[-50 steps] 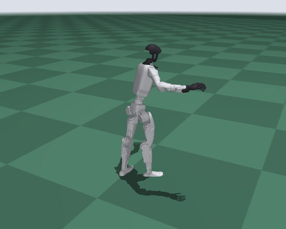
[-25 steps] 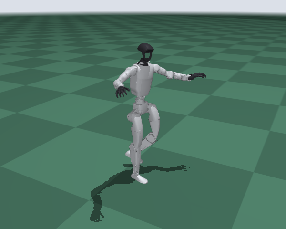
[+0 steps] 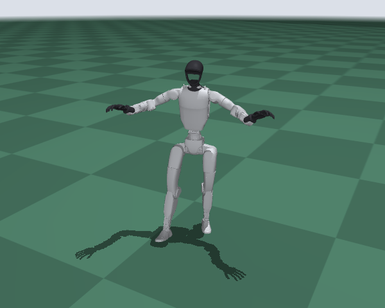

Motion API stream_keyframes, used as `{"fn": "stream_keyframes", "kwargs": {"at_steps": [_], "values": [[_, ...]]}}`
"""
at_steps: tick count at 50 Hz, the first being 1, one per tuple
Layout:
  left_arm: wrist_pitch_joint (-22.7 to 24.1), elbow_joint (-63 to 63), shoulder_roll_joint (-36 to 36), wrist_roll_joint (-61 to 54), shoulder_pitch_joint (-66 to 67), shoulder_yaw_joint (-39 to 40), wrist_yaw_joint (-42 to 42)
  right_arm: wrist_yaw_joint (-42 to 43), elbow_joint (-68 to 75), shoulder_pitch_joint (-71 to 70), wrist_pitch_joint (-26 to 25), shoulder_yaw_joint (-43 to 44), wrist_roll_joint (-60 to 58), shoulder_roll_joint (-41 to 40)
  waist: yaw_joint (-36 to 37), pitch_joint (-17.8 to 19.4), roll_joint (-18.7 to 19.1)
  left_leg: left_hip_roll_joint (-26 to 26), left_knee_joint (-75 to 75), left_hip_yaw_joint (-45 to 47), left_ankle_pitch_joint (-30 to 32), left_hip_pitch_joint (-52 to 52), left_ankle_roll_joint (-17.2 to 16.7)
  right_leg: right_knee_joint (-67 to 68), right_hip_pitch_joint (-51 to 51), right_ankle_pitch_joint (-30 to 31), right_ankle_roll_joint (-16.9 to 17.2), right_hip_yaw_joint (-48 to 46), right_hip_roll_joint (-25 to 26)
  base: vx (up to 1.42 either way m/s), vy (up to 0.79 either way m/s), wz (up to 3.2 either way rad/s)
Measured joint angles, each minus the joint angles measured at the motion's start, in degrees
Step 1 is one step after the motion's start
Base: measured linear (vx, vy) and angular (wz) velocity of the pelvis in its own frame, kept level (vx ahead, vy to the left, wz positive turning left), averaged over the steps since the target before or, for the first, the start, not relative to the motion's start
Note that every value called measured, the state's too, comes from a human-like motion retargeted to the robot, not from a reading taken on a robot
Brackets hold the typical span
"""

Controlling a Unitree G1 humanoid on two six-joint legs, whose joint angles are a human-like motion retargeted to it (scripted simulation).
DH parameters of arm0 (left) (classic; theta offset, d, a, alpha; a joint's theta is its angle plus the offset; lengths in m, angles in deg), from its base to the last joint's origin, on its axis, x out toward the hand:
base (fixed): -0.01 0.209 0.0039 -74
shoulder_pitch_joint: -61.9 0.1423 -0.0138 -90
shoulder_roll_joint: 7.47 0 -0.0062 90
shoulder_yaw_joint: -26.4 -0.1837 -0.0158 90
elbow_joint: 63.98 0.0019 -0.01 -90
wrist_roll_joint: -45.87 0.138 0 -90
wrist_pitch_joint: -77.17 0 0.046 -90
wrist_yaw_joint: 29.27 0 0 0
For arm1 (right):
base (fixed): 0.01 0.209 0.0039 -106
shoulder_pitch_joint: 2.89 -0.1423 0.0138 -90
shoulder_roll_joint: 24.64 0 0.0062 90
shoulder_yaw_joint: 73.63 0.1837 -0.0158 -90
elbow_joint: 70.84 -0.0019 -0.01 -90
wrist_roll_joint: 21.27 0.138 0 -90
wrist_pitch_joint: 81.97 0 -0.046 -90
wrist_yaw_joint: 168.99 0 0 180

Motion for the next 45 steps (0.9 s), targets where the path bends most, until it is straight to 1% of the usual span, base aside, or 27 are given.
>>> {"fn": "stream_keyframes", "kwargs": {"at_steps": [2,3,5,7,11,13,15,17,19,20,23,25,28,33,37,40,43,45], "values": [[-1.4,0.46,0.17,-0.18,-0.43,-0.68,-1.48,-0.81,0.94,-0.95,-0.43,-0.61,0.71,0.05,0.66,-0.68,1.07,0.25,-2.28,3.12,1.95,0.04,-0.63,1.02,1.6,1.48,-2.0,-2.0,-0.21,-0.38,0.14,-1.48],[-1.63,0.76,0.32,-0.07,-0.5,-0.91,-2.17,-1.08,1.46,-1.47,-0.25,-1.0,1.15,0.01,0.97,-1.12,1.64,0.54,-3.0,4.66,2.69,-0.03,-0.84,2.95,2.02,0.75,-3.04,-1.13,-0.08,-0.35,0.11,-1.39],[-1.94,1.65,0.76,0.91,-0.27,-0.96,-3.97,-1.76,2.68,-2.74,0.68,-2.0,1.92,-0.12,1.85,-2.39,2.7,1.37,-3.27,7.97,3.51,-0.87,-1.23,9.0,1.96,-2.23,-4.9,2.04,0.44,-0.34,0.08,-1.41],[-3.2,2.63,1.42,2.95,0.8,-0.26,-6.7,-3.21,3.42,-3.49,1.27,-2.62,2.06,-0.42,2.87,-4.42,3.44,2.25,-3.27,11.16,4.2,-2.51,-1.55,17.29,0.81,-6.05,-5.97,4.5,0.98,-0.33,0.04,-1.42],[-8.16,4.34,2.85,8.03,4.01,2.77,-13.75,-7.42,3.52,-3.69,0.21,-2.28,1.04,-0.87,5.4,-8.27,3.73,3.54,-3.27,17.0,5.42,-6.44,-2.3,34.48,-1.3,-12.79,-6.56,3.6,-0.06,-0.34,-0.03,-1.35],[-9.89,4.98,3.4,9.89,5.84,4.64,-16.65,-9.12,3.2,-3.4,-0.51,-1.66,0.5,-0.99,6.58,-9.39,3.48,4.02,-3.27,19.43,6.06,-8.07,-2.57,39.88,-0.45,-14.35,-6.4,3.0,-0.65,-0.35,-0.11,-1.11],[-10.72,5.68,3.73,10.95,7.54,6.12,-18.77,-10.47,2.97,-3.08,-1.02,-1.11,0.06,-1.06,7.57,-9.84,3.19,4.55,-3.27,21.45,6.77,-9.24,-2.67,42.1,2.04,-14.23,-5.73,3.48,-0.33,-0.37,-0.16,-0.91],[-10.24,6.08,3.78,10.63,8.97,7.76,-19.05,-10.81,2.78,-3.03,-1.25,-0.47,-0.3,-0.94,8.57,-9.47,2.87,5.05,-3.27,23.11,7.62,-10.09,-2.63,40.79,5.79,-12.48,-4.47,4.9,0.74,-0.41,-0.21,-0.76],[-8.85,6.33,3.51,8.75,10.1,9.41,-17.81,-10.28,2.76,-3.43,-1.48,0.11,-0.62,-0.6,9.62,-8.31,2.63,5.55,-3.27,24.63,8.61,-10.67,-2.77,35.88,10.53,-10.95,-3.27,6.08,1.7,-0.44,-0.25,-0.66],[-8.0,6.4,3.25,7.2,10.51,10.25,-16.73,-9.78,2.81,-3.79,-1.68,0.39,-0.8,-0.37,10.15,-7.48,2.53,5.78,-3.27,25.36,9.16,-10.88,-2.93,32.17,13.19,-10.58,-2.79,6.54,2.08,-0.48,-0.27,-0.57],[-4.23,6.58,2.11,2.07,10.93,11.96,-11.91,-6.81,3.38,-5.93,-2.05,0.74,-1.42,0.82,11.73,-4.44,1.91,5.92,-3.27,27.48,11.34,-12.11,-3.45,17.04,19.82,-12.37,-1.42,7.69,2.38,-0.53,-0.29,-0.49],[-2.91,6.81,1.36,0.79,11.09,12.28,-10.19,-5.33,4.04,-7.56,-2.42,0.66,-2.0,1.79,13.01,-2.98,1.45,6.01,-3.27,28.47,12.92,-13.7,-3.36,10.1,21.31,-12.58,-0.57,7.91,2.26,-0.58,-0.28,-0.47],[-2.59,6.87,0.19,1.92,11.46,11.86,-10.13,-4.28,5.13,-9.45,-2.67,0.42,-2.57,3.21,14.75,-1.74,1.16,6.16,-3.27,26.07,13.85,-16.14,-2.58,4.48,20.96,-10.64,-0.07,7.98,2.22,-0.55,-0.24,-0.36],[-3.48,6.8,-1.21,5.64,12.33,10.18,-12.87,-4.53,6.57,-10.89,-2.67,-0.06,-2.64,4.66,15.72,-1.08,0.75,4.28,-3.27,17.56,11.01,-16.02,0.05,0.89,19.05,-6.96,-0.41,7.77,1.66,-0.47,-0.17,-0.03],[-10.68,7.17,-1.36,7.84,12.52,9.56,-16.81,-7.83,6.82,-10.92,-6.48,0.13,-3.11,5.35,14.9,-1.81,-0.63,1.43,-0.97,19.01,8.15,-11.98,3.23,1.15,15.82,-5.1,-0.37,7.07,0.14,-0.41,-0.13,0.26],[-16.56,7.16,-0.91,10.06,12.45,9.4,-20.26,-10.52,6.47,-10.43,-9.68,0.53,-3.23,5.83,13.63,-2.71,-2.45,-0.21,6.61,19.37,3.31,-9.52,5.85,2.26,13.0,-4.2,-0.11,6.64,-1.93,-0.37,-0.08,0.35],[-20.19,7.15,-0.35,12.97,12.38,9.19,-23.82,-12.53,6.17,-9.43,-11.28,1.1,-2.8,6.03,11.35,-3.89,-3.62,-0.97,16.26,15.96,-2.15,-7.24,6.85,3.23,11.16,-3.47,0.06,5.77,-3.27,-0.34,-0.05,0.47],[-20.63,7.12,0.07,15.38,12.28,8.84,-26.17,-13.21,6.05,-8.61,-11.11,1.54,-2.11,6.06,9.18,-4.81,-3.67,-0.75,22.29,12.96,-4.97,-5.58,6.46,3.63,10.48,-3.01,0.01,4.54,-3.32,-0.33,-0.02,0.63]]}}
